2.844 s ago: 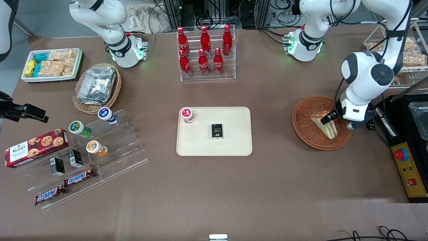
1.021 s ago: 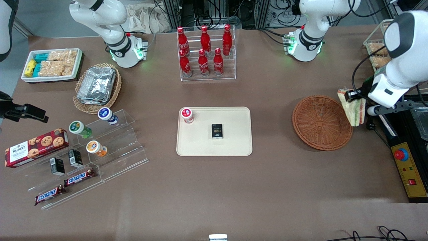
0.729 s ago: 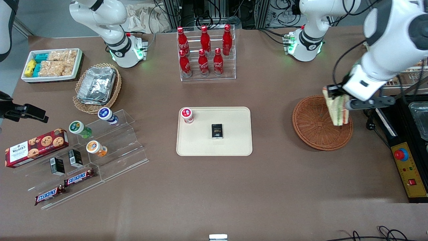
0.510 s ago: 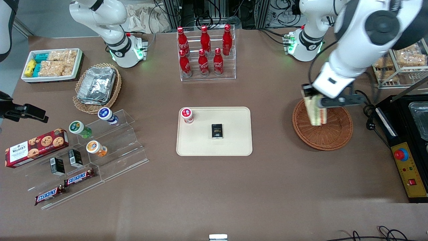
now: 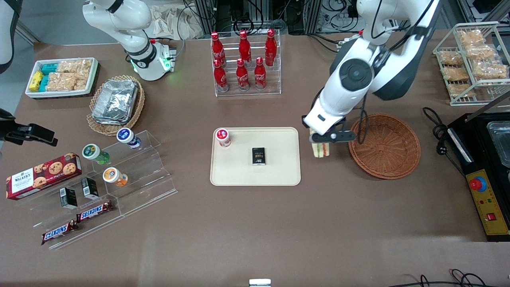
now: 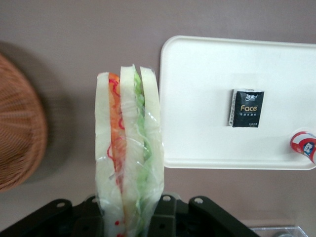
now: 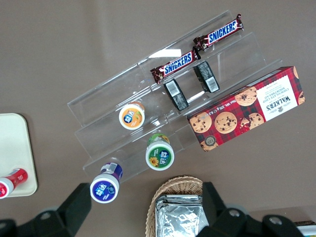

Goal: Place sandwich from basket to tray
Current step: 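Carry the sandwich over the white tray beside the black packet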

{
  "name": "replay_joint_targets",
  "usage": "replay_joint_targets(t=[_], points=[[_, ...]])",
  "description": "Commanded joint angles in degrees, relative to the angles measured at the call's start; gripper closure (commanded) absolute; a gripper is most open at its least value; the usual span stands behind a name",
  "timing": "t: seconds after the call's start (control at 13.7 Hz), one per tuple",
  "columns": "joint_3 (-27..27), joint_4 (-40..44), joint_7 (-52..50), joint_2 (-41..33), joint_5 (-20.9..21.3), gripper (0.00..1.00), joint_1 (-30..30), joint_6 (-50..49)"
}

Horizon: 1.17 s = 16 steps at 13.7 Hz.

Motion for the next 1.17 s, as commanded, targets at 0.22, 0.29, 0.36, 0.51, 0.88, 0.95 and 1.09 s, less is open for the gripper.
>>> replay_joint_targets(t=[0.22, 0.29, 0.36, 0.51, 0.88, 0.95, 1.09], points=[[0.2, -0.7, -6.5, 12.8, 6.8, 1.00, -5.7, 13.8], [0.3, -0.5, -6.7, 14.5, 8.1, 1.00, -5.7, 15.3], [0.3, -0.3, -7.3, 16.1, 8.4, 1.00, -6.1, 17.6], [0.3, -0.3, -7.6, 19.0, 9.2, 1.00, -6.3, 21.8], [0.4, 1.4, -10.0, 23.1, 15.5, 0.00, -7.0, 23.7], [0.4, 1.3, -11.9, 22.6, 15.6, 0.00, -7.0, 23.6], [0.4, 1.5, -13.9, 21.0, 15.6, 0.00, -6.6, 23.4]])
